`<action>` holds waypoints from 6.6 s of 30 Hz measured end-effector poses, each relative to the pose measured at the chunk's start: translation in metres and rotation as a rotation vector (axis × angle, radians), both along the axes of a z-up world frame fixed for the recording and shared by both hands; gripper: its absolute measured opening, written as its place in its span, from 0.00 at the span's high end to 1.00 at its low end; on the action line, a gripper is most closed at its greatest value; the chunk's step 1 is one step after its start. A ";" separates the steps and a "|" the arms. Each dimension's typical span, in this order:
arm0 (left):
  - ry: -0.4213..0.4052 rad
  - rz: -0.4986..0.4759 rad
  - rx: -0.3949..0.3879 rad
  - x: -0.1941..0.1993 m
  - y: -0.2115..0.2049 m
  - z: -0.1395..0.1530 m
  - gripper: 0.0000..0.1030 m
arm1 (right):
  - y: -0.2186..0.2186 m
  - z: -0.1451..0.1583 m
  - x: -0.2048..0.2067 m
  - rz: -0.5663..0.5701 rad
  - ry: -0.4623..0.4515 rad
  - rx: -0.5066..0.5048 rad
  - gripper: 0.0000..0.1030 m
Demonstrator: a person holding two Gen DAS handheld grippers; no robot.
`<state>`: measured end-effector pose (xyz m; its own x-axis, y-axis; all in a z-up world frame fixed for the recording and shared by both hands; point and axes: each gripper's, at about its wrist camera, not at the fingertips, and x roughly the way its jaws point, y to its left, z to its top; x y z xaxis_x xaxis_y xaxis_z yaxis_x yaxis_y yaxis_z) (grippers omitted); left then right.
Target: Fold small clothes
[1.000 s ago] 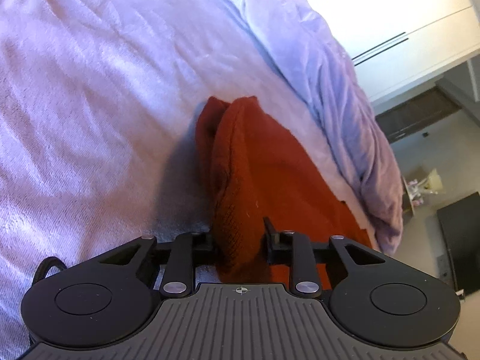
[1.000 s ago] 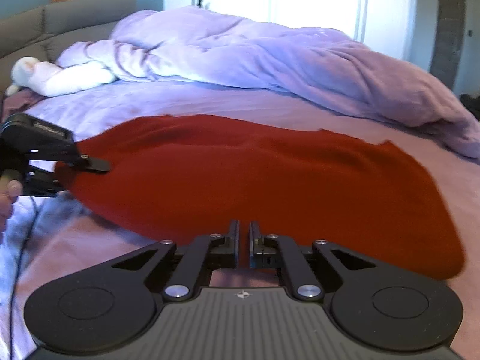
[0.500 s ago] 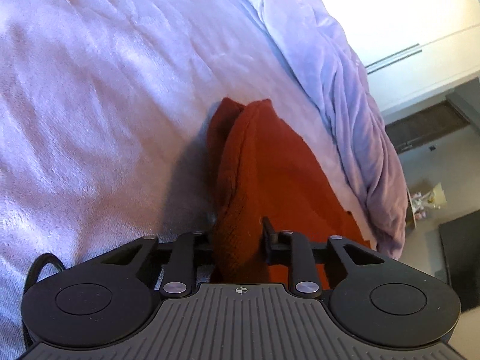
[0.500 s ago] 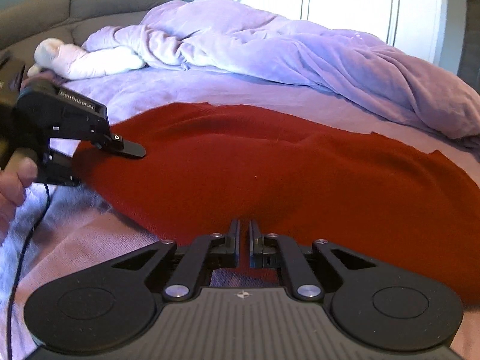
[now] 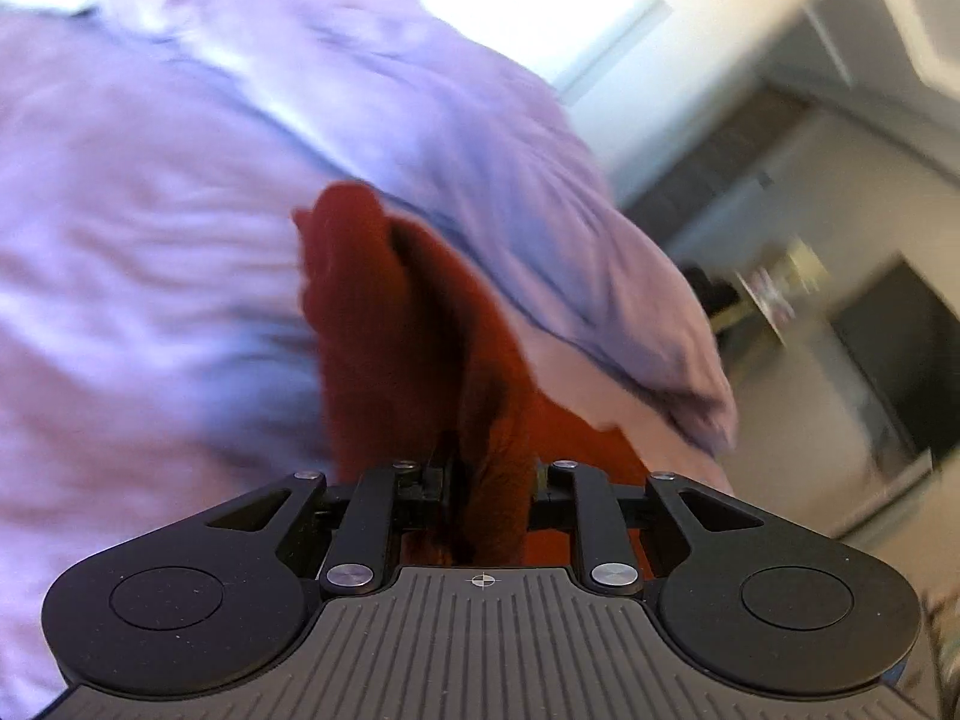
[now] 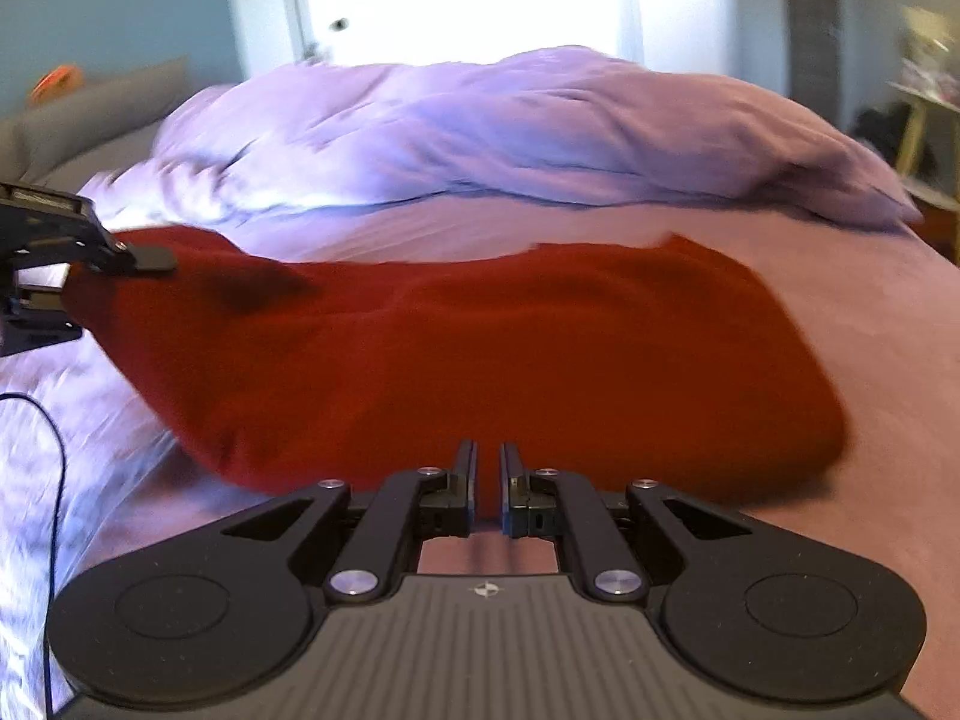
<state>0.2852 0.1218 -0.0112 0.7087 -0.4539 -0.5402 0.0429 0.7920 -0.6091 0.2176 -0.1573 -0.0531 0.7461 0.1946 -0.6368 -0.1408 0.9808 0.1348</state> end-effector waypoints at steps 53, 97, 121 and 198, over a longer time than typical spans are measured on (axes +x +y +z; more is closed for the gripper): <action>0.140 0.009 0.342 -0.020 -0.052 -0.043 0.44 | 0.015 -0.003 0.051 0.102 0.049 0.048 0.87; 0.155 0.008 0.419 -0.047 -0.091 -0.040 0.39 | 0.035 0.022 0.069 0.208 -0.145 -0.296 0.85; 0.196 -0.049 0.443 -0.022 -0.170 -0.067 0.31 | -0.139 -0.002 0.016 -0.254 0.047 0.164 0.52; 0.198 0.047 0.403 -0.018 -0.164 -0.066 0.52 | -0.177 -0.055 0.027 -0.305 0.100 0.675 0.84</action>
<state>0.2669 -0.0420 -0.0775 0.5886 -0.1488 -0.7946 -0.0855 0.9659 -0.2442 0.2450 -0.3339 -0.1080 0.7745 0.3604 -0.5199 0.1691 0.6740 0.7191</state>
